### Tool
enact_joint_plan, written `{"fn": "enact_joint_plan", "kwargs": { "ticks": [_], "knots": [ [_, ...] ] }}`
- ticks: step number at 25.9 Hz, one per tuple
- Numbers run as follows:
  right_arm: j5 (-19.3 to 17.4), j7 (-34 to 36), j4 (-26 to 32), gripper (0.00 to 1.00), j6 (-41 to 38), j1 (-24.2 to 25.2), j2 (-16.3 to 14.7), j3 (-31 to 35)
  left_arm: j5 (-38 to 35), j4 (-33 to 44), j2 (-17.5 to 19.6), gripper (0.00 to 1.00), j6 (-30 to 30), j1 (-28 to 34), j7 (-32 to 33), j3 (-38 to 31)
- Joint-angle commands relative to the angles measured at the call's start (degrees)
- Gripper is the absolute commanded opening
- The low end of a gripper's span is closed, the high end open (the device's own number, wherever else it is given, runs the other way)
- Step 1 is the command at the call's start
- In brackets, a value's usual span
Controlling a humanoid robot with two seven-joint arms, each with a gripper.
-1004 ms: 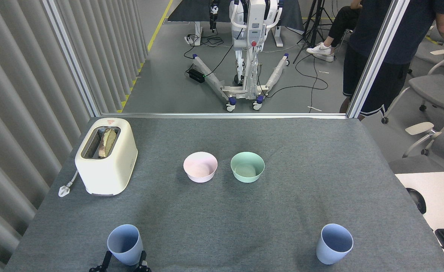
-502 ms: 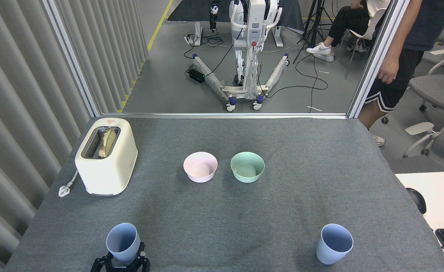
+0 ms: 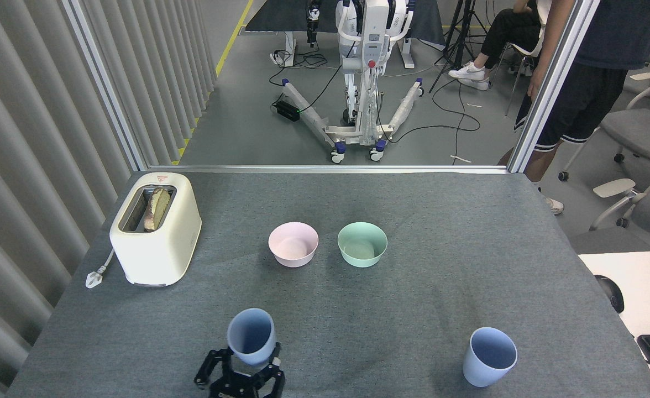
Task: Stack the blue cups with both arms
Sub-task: 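Carry the held blue cup toward the table center and set it down, then open the left gripper and withdraw it from the cup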
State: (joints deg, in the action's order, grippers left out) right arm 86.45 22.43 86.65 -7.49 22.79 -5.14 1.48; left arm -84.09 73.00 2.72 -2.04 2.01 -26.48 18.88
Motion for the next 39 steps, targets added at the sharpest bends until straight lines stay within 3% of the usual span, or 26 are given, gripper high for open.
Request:
{"fn": "enact_joint_plan", "kwargs": {
  "ticks": [1,5,15,20,22,27,39],
  "knots": [
    [0.0,0.0,0.0,1.0,0.0,0.0,0.0,0.0,-8.2,-3.0,-4.3,0.61,1.1,-1.7,0.0,6.8],
    [0.0,0.0,0.0,1.0,0.1,0.0,0.1,0.0,-12.9,-6.2,-7.8,0.61,1.5,-1.7,-0.1,10.6],
    [0.0,0.0,0.0,1.0,0.0,0.0,-0.1,-0.1,-12.6,-9.7,-8.1,0.62,1.6,-3.1,-0.1,10.5],
    [0.0,0.0,-0.1,1.0,0.0,0.0,-0.2,0.0,-11.9,-11.2,-8.0,0.67,1.6,-4.0,-0.1,9.9],
    [0.0,0.0,-0.1,1.0,0.0,0.0,-0.2,0.0,-11.2,-11.2,-8.0,0.72,1.7,-4.0,-0.1,10.0],
    [0.0,0.0,-0.2,1.0,0.0,-0.1,-0.3,0.0,-9.9,-11.2,-7.7,0.99,1.7,-3.7,-0.1,9.9],
    [0.0,0.1,-0.1,1.0,0.0,-0.1,-0.1,0.1,-8.4,-10.2,-7.6,1.0,1.5,-1.6,-0.2,10.2]
  ]
}}
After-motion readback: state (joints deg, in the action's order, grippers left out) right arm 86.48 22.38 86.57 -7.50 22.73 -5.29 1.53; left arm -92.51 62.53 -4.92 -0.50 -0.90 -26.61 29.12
